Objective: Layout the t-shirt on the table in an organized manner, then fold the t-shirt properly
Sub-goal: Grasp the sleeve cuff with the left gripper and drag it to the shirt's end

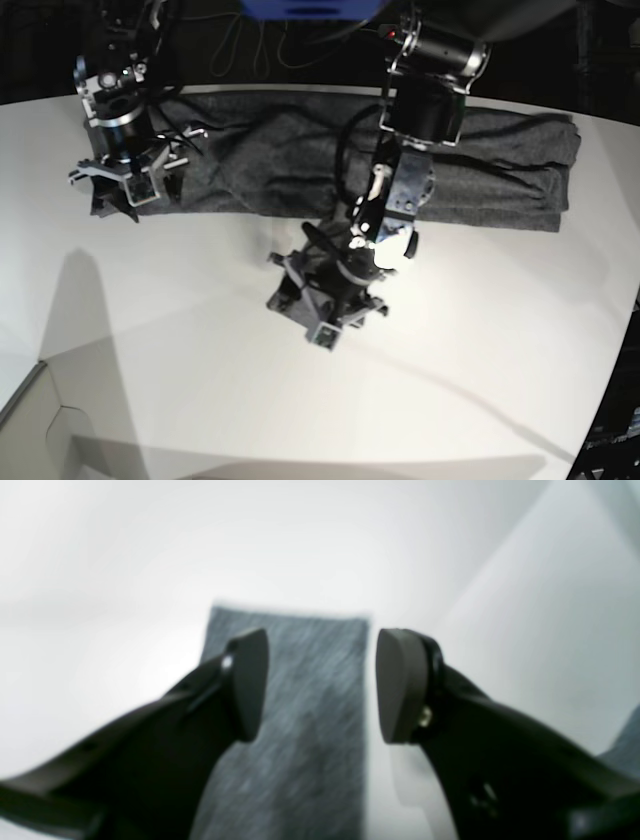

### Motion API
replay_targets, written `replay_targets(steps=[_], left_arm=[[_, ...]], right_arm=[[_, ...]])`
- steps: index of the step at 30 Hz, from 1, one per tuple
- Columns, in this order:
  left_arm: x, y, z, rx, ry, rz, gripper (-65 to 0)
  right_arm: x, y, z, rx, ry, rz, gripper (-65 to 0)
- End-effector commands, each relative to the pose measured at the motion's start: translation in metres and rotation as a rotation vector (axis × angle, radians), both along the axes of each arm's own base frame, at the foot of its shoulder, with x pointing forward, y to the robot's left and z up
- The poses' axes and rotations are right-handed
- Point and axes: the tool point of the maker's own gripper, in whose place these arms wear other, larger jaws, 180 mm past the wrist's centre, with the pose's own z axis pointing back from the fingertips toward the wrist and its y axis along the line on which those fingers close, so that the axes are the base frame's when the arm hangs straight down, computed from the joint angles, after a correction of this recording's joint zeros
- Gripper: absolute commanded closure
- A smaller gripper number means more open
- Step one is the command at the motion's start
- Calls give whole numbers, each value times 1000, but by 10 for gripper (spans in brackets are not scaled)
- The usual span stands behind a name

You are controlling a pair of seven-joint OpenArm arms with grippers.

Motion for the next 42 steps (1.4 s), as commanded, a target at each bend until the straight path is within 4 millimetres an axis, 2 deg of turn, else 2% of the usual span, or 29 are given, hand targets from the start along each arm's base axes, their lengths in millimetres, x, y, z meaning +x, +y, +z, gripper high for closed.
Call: replay_targets(steps=[1,5,6,9,12,15,19,26,28,34,36,38,42], left_arm=[[10,-11,22,-35,-56,-19,-333],[5,-31,13,8,-41,-93,-333],[3,-35,5,25,-20,-110,-333],[7,-23,-16,63,30,-36,-333],[17,-16,-11,53,-5,29,-333],[18,-17,-9,46,-22,33,-333],[12,-12,-33,72,35,34,-333],[11,-7,-51,104,87,29,-328],[11,-7,-52,102,93,30,-292],[14,-6,-49,95,86,41,0],[14,-6,-48,94,83,42,0],[21,-2,-36,67,56,66,-1],[40,21,16,-35,-61,170,0]], right_arm=[[5,3,12,9,-49,4,-354],[6,3,14,9,-53,5,-354],[9,3,16,9,-62,5,-354],[11,0,18,4,-70,2,-354],[12,-1,19,2,-73,1,-354],[12,-1,19,2,-73,1,-354],[13,0,20,3,-74,4,-354],[18,-1,24,2,-91,1,-354],[19,-1,25,2,-94,1,-353],[19,-1,25,2,-94,1,-353],[19,-1,25,2,-94,1,-353],[19,-1,25,2,-94,1,-353],[18,1,23,4,-89,4,-353]])
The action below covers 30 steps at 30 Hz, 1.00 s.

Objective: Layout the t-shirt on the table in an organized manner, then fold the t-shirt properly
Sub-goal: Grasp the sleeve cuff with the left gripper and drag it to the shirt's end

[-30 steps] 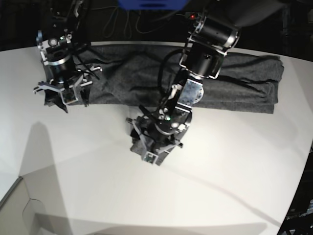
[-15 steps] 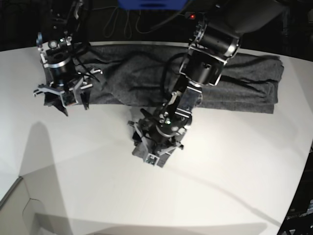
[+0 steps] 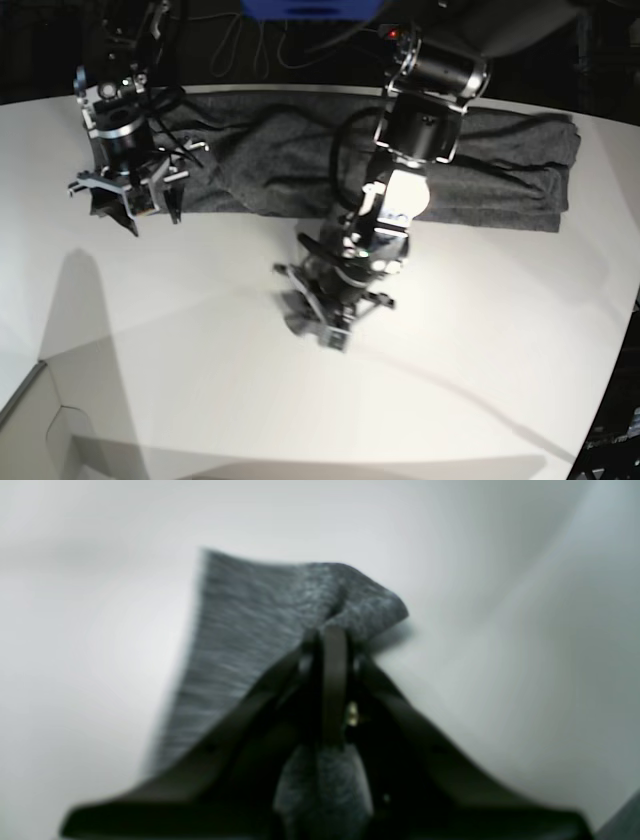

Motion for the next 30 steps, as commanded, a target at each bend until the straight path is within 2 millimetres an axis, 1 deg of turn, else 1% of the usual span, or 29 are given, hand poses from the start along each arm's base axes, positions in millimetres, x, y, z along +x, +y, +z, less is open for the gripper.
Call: replay_targets(steps=[1,3,4,6,8,9,11,14,16,21,24,26,28,30], left_arm=[[18,0,42,-46,-117,19,0],[16,19,67,-69,-163,71,0],[14,29,76,-76,-178,98,0],[9,54,101,-89,-222,161,0],[-4,81,118,-119,-243,229,0],[-12,91,125,-149,-248,257,0],[-31,108,130,-216,-239,304,0],[-59,129,124,-283,-212,354,0],[-77,149,118,-310,-199,398,0],[-117,202,113,-369,-188,501,0],[-135,237,110,-384,-184,555,0],[-143,257,112,-391,-190,584,0],[-149,270,115,-401,-196,602,0],[-153,276,116,-411,-194,608,0]], right_arm=[[3,1,11,4,-45,5,-353],[3,1,11,3,-43,7,-353],[2,1,10,4,-40,7,-353],[2,-1,9,-5,-37,12,-353],[2,0,8,-4,-35,13,-353],[2,0,8,-1,-35,13,-353],[1,1,7,2,-33,13,-353],[2,5,7,7,-32,21,-353],[-1,9,-1,17,-11,31,-353],[-8,16,-20,39,40,43,-352],[-9,16,-26,45,56,42,-352],[-10,16,-27,44,58,42,-352],[-9,16,-26,44,55,43,-352],[-9,16,-25,45,52,43,-352]])
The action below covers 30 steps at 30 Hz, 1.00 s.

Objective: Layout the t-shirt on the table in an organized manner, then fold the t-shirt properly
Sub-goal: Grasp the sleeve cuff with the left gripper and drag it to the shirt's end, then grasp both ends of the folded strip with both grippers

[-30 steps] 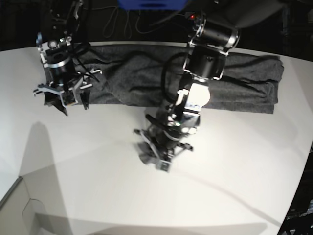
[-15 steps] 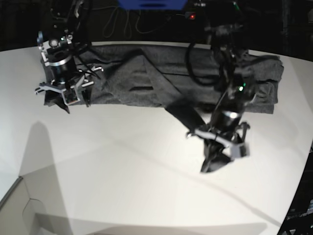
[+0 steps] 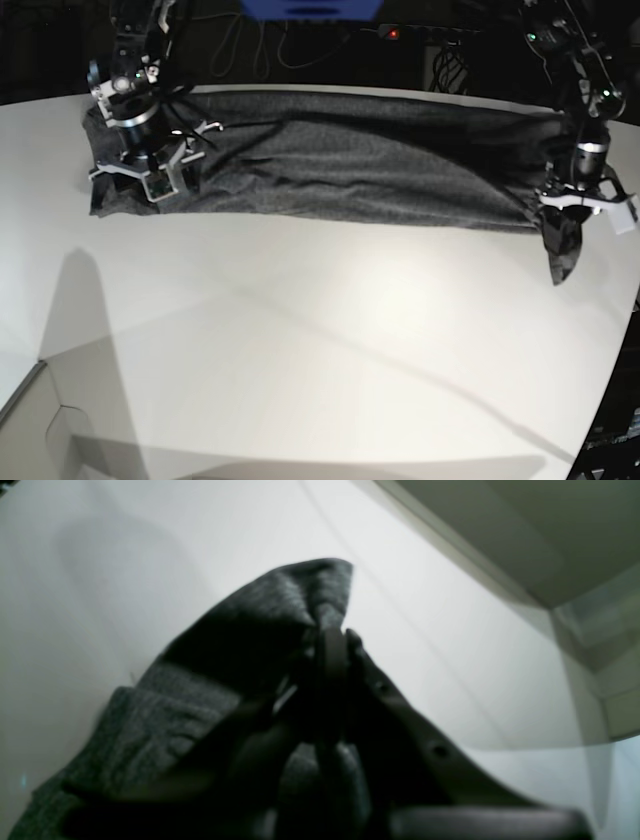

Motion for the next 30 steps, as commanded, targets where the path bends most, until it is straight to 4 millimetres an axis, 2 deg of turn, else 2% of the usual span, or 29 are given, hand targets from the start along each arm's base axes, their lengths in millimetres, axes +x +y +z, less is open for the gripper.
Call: replay_targets(steps=[1,5,9,14,17,30], left_arm=[[2,-1,12,8,-43,-11,0],[-2,0,9,8,-30,-8,0],[-6,2,5,11,-19,-4,0],[-17,31,9,33,-19,76,0],[-18,33,9,33,-19,81,0],[-31,47,-56,-62,126,137,0]], right_arm=[[6,2,12,11,-48,2,-352],[6,11,11,21,-46,25,-352],[6,11,11,22,-44,25,-352],[7,10,11,20,-44,22,-352],[6,10,11,18,-44,22,-352],[7,11,11,20,-44,23,-352]])
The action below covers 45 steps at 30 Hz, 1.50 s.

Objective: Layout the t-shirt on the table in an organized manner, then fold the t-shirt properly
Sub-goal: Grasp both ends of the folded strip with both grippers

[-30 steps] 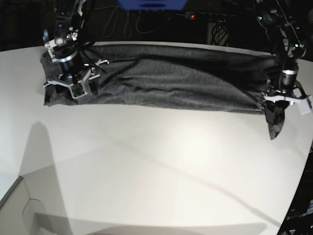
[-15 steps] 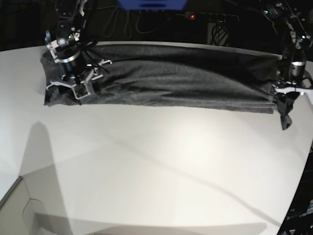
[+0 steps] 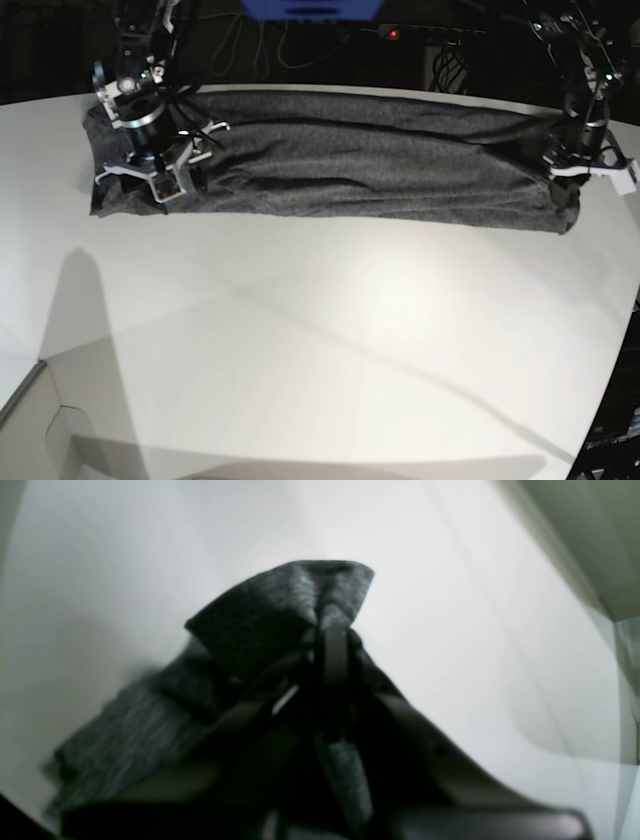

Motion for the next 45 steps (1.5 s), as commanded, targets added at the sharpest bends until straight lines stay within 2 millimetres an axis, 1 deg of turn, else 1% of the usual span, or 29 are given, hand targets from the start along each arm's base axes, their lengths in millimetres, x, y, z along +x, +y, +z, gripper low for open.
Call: replay_targets(steps=[1,6,8,10,12,13,15,17,20,23,26,30,33,35,36,38,41,43,45], left_arm=[[5,6,12,23,-43,3,0],[-3,8,0,16,-5,12,-1],[-12,16,-7,13,20,37,-2],[-17,20,-11,9,31,48,-14],[-20,20,-17,1,47,53,-58],[-22,21,-21,-5,56,57,-91],[-27,29,-23,-5,63,84,-161],[-31,36,-22,-4,60,106,-224],[-29,37,-17,3,47,107,-262],[-32,33,-10,15,55,81,-266],[-30,31,1,12,27,69,-266],[-28,33,1,21,32,69,-267],[-29,44,-3,77,77,47,-273],[-26,45,0,117,75,-3,-312],[-24,46,5,141,62,-36,-332],[-20,42,14,190,39,-126,-385],[-14,34,24,238,5,-232,-442],[-15,33,22,260,6,-271,-467],[-16,36,14,274,31,-292,-481]], right_arm=[[6,1,11,8,-46,3,-352],[6,0,12,7,-47,2,-352],[6,0,12,7,-47,2,-352],[6,0,12,7,-47,2,-352],[6,0,12,7,-47,2,-352],[6,0,12,7,-47,2,-352],[6,1,12,7,-49,4,-352],[6,1,13,8,-50,3,-352],[6,4,13,18,-50,-1,-352],[6,4,13,19,-50,0,-352],[6,6,13,24,-50,-2,-352],[6,7,13,30,-52,-5,-352],[6,6,14,27,-54,-9,-355],[7,4,14,24,-56,-14,-356],[7,4,15,24,-57,-14,-359],[7,3,15,22,-58,-18,-384],[9,-4,23,13,-80,-40,-422],[9,-6,28,23,-92,-66,-427],[10,-12,33,17,-105,-84,-427]])
